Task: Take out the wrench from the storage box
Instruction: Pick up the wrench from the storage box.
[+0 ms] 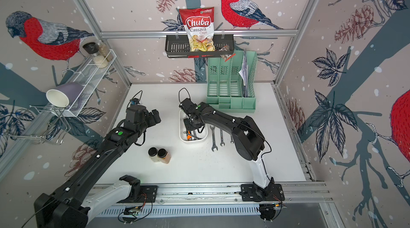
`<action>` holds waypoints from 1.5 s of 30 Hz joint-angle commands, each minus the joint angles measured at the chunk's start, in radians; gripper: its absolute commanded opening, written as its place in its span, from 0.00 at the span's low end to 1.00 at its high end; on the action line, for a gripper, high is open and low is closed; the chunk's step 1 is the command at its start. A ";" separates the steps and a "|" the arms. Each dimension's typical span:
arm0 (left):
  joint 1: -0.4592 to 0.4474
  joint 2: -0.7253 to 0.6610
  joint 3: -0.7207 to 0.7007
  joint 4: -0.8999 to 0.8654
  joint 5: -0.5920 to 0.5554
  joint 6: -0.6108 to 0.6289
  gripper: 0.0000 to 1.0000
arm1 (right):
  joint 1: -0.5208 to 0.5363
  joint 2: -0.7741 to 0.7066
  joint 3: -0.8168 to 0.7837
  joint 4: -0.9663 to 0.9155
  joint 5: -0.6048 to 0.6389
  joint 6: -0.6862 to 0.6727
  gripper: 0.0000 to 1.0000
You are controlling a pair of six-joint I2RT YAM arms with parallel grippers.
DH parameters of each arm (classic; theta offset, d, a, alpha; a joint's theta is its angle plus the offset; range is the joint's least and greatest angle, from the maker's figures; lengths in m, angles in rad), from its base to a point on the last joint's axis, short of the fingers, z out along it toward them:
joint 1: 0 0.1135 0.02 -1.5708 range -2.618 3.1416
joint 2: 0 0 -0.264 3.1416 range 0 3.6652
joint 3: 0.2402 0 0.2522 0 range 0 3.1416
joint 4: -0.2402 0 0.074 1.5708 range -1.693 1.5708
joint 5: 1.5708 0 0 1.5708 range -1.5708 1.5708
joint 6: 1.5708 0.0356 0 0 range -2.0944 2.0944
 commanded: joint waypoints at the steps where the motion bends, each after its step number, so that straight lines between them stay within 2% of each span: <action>1: 0.000 0.013 -0.005 -0.027 0.009 -0.018 0.95 | -0.016 0.039 0.021 -0.027 0.030 -0.001 0.27; 10: -0.001 0.049 -0.009 -0.001 0.002 0.002 0.95 | -0.020 0.110 0.101 -0.052 0.050 -0.018 0.28; 16: 0.000 0.063 -0.036 0.015 -0.011 0.015 0.95 | -0.020 0.106 0.108 -0.047 0.098 -0.027 0.30; 22: -0.002 0.030 -0.102 0.078 -0.003 0.042 0.95 | -0.009 0.085 0.048 0.014 0.156 -0.038 0.30; 25: 0.002 0.017 -0.116 0.150 0.035 0.078 0.95 | 0.008 0.029 -0.050 0.087 0.217 -0.034 0.30; 27: 0.013 0.020 -0.071 0.124 0.102 0.084 0.95 | 0.016 -0.014 -0.113 0.130 0.254 -0.026 0.29; 29: 0.013 0.025 -0.040 0.106 0.147 0.088 0.96 | 0.017 -0.053 -0.156 0.154 0.257 -0.011 0.29; 33: 0.013 0.027 -0.014 0.083 0.152 0.107 0.96 | 0.037 -0.090 -0.178 0.172 0.233 -0.016 0.29; 41: 0.015 0.093 -0.005 0.135 0.122 0.117 0.96 | 0.016 -0.033 -0.136 0.158 0.136 -0.060 0.30; 45: 0.032 0.162 0.030 0.111 0.175 0.121 0.95 | -0.004 -0.010 -0.132 0.169 0.113 -0.076 0.32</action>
